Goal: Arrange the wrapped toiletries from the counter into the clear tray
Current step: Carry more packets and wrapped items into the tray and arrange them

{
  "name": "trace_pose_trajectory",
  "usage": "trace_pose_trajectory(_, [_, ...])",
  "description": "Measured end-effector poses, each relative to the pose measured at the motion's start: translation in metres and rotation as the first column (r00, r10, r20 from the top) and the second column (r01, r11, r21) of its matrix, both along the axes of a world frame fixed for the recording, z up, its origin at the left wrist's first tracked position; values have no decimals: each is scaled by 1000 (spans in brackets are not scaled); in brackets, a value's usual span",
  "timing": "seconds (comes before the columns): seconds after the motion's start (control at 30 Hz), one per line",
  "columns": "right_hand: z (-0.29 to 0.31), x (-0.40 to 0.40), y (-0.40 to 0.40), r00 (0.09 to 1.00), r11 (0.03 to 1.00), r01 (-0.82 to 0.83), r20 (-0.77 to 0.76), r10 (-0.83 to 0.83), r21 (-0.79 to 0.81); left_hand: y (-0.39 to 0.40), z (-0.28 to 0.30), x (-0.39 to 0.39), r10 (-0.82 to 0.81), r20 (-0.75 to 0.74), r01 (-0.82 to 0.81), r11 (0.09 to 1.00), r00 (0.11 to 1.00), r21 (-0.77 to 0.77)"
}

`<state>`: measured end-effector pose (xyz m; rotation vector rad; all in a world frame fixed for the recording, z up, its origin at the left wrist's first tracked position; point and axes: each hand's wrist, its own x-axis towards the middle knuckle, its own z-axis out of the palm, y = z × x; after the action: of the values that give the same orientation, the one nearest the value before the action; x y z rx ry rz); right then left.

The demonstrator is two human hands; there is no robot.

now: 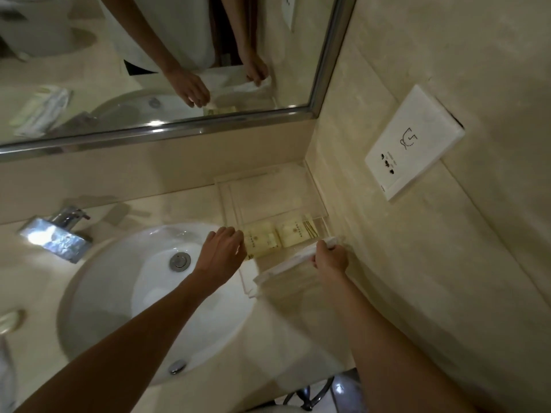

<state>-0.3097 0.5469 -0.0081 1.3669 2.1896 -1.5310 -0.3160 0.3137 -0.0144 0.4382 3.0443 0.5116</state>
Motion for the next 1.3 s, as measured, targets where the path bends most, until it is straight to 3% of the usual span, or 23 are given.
trace_pose_trajectory(0.2, [-17,10,4,991,996,-89,102,90,-12,-9,-6,17,55,72,-54,998,996,-10])
trace_pose_trajectory(0.73, [-2,22,-10,903,882,-420,196,383,211,-5,17,34,85,101,-87,996,991,11])
trace_pose_trajectory(0.87, [11,20,-33,807,769,-591,165,568,244,-18,31,45,154,128,-155,988,980,3])
trace_pose_trajectory(1.03, [31,20,-93,616,571,-775,126,777,271,-53,51,75,261,146,-261,965,954,-21])
trace_pose_trajectory(1.3, [53,49,-195,317,258,-907,138,938,332,-130,61,138,443,117,-448,894,889,19])
